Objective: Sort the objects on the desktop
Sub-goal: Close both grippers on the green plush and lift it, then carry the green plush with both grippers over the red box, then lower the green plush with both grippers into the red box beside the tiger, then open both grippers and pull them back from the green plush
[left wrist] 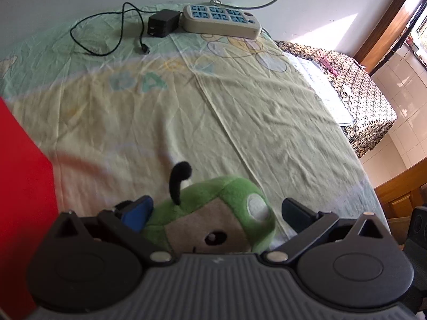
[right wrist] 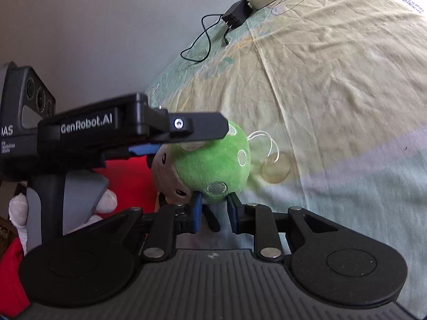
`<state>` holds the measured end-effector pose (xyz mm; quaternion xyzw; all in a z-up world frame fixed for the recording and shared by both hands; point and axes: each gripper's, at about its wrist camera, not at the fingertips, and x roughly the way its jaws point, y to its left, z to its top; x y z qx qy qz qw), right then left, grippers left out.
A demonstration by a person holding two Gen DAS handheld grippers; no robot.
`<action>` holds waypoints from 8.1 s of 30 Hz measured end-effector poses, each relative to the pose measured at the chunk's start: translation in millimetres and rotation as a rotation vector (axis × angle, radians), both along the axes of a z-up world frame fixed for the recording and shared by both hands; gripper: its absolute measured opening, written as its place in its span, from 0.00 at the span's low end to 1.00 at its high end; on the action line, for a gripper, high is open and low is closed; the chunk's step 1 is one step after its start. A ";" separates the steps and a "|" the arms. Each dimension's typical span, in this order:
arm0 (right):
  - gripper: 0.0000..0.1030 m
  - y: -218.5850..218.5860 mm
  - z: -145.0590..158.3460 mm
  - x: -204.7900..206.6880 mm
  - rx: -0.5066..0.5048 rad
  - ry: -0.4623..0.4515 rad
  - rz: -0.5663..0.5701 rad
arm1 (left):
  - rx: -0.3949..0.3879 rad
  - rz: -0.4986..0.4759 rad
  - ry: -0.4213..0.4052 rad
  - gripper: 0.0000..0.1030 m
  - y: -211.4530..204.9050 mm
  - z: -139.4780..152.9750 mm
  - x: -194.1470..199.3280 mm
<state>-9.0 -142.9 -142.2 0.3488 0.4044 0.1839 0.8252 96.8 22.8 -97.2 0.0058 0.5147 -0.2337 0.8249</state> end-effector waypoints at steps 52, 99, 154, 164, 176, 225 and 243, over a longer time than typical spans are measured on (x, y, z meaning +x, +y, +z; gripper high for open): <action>0.50 -0.8 27.9 34.8 0.081 -0.011 0.081 | 0.101 0.055 -0.029 0.66 11.3 7.4 -49.2; 0.50 241.2 109.6 -32.2 -0.139 -0.565 0.071 | 0.265 -0.196 -0.565 0.71 243.6 73.7 -107.1; 0.53 240.8 127.5 -13.7 -0.261 -0.351 0.025 | -0.170 -0.091 -0.289 0.88 299.4 71.6 -93.6; 0.56 229.9 146.8 -28.8 -0.254 -0.357 -0.062 | -0.143 0.027 -0.309 0.94 315.5 88.5 -108.3; 0.61 237.5 158.1 -22.4 -0.366 -0.285 -0.014 | 0.052 0.335 -0.285 0.95 312.3 97.9 -130.8; 0.39 234.0 132.4 -15.3 -0.418 -0.201 -0.012 | 0.198 0.284 -0.269 1.00 258.5 87.5 -96.6; 0.53 157.8 128.0 -39.1 -0.570 -0.094 -0.136 | 0.240 0.455 -0.365 0.99 207.8 123.1 -155.6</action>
